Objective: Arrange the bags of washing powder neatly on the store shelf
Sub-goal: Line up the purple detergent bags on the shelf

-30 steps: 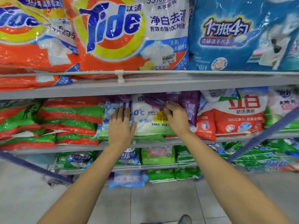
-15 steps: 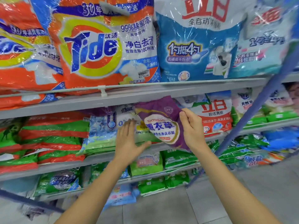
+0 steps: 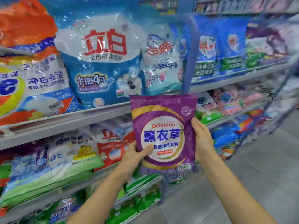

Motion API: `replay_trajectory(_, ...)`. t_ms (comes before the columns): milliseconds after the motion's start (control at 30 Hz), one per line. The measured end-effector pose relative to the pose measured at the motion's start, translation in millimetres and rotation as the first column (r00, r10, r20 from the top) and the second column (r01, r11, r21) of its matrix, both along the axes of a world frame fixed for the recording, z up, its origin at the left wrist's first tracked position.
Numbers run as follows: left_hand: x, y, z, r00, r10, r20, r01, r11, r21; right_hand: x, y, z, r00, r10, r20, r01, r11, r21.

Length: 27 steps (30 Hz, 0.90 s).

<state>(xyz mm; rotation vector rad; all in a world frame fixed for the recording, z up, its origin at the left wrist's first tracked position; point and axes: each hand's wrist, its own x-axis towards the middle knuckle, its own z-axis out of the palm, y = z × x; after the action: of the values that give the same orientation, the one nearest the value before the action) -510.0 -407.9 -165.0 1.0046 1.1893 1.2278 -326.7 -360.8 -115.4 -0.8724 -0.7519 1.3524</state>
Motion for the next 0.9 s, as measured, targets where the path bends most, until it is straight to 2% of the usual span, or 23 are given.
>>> replay_trajectory(67,39,17,3,0.997,-0.010,0.072,0.010,1.000,0.006,43,14,7,0.998,0.058,-0.001,-0.058,0.998,0.037)
replay_trajectory(133,81,32,9,0.995,-0.039,0.089,0.038,0.999,0.014,88,29,14,0.990,0.127,0.059,-0.131,0.989,0.071)
replay_trajectory(267,161,60,18,0.995,-0.078,0.063,0.078,0.997,0.005,175,61,32,0.975,0.069,0.212,-0.096,0.988,0.118)
replay_trajectory(367,211,83,28,0.994,-0.106,-0.013,0.106,0.994,0.017,229,84,43,0.958,0.074,0.278,-0.119,0.982,0.148)
replay_trajectory(533,285,123,60,0.984,-0.090,-0.156,0.115,0.981,0.157,311,128,47,0.982,0.103,0.157,-0.117,0.990,0.083)
replay_trajectory(700,350,172,83,0.950,-0.082,-0.303,0.177,0.937,0.301,377,169,40,0.999,0.045,0.020,-0.046,0.997,0.057)
replay_trajectory(767,370,197,83,0.944,-0.092,-0.317,0.196,0.930,0.312,401,189,39,1.000,0.019,-0.002,-0.019,0.998,0.058)
replay_trajectory(900,418,259,81,0.955,-0.132,-0.267,0.216,0.923,0.318,447,239,47,0.997,-0.049,0.056,0.044,0.995,0.086)
